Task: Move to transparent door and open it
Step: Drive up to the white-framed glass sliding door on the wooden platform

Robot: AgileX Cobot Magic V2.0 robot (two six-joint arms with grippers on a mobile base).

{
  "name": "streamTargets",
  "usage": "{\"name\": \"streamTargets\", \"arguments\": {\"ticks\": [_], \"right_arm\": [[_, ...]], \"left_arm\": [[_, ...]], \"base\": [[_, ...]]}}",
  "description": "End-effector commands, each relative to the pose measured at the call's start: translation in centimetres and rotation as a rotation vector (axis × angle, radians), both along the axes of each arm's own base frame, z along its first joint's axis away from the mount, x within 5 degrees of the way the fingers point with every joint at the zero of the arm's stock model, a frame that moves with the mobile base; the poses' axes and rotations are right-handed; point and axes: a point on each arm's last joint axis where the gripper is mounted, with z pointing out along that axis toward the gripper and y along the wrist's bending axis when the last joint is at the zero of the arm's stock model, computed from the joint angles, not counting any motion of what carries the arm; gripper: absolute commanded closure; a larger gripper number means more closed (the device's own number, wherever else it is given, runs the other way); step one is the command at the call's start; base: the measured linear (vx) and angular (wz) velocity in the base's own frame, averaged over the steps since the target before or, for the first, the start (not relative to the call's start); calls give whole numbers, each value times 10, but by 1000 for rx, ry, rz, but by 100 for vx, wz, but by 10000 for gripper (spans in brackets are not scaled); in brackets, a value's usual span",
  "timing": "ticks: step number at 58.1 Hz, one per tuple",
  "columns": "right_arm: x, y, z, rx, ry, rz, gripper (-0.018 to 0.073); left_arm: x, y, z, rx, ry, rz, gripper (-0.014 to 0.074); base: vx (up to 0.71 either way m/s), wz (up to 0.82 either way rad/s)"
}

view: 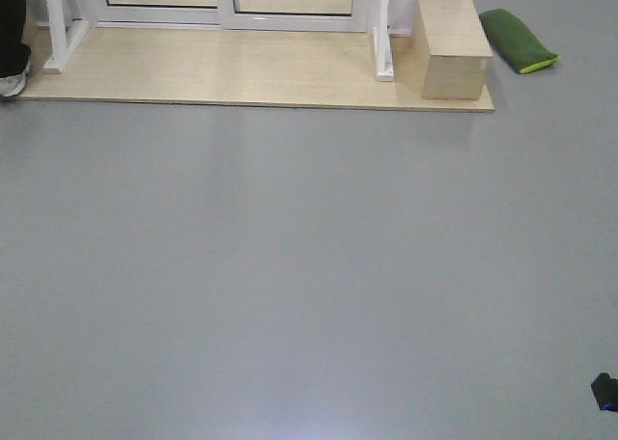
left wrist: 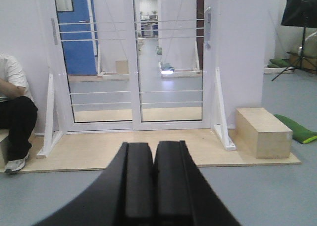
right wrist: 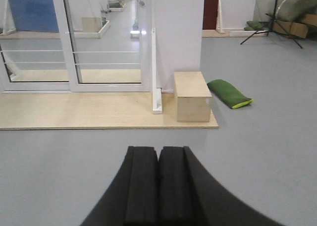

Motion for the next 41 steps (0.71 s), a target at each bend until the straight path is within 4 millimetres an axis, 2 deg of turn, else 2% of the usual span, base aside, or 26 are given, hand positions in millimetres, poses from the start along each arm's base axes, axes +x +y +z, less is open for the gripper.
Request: {"name": "streamTargets", "arguments": {"ticks": [1,22,41], "right_arm": [[0,0,7,-17,-93,-1,568],[0,0,7,-17,-93,-1,568],[0,0,7,-17,-93,-1,568]], "left_arm": [[-1,0,3,-14,-83,-3,603],[-1,0,3,-14,-83,-3,603],[-1,0,3,-14,-83,-3,603]], "base": [[41,36],[42,29],[45,10]]}}
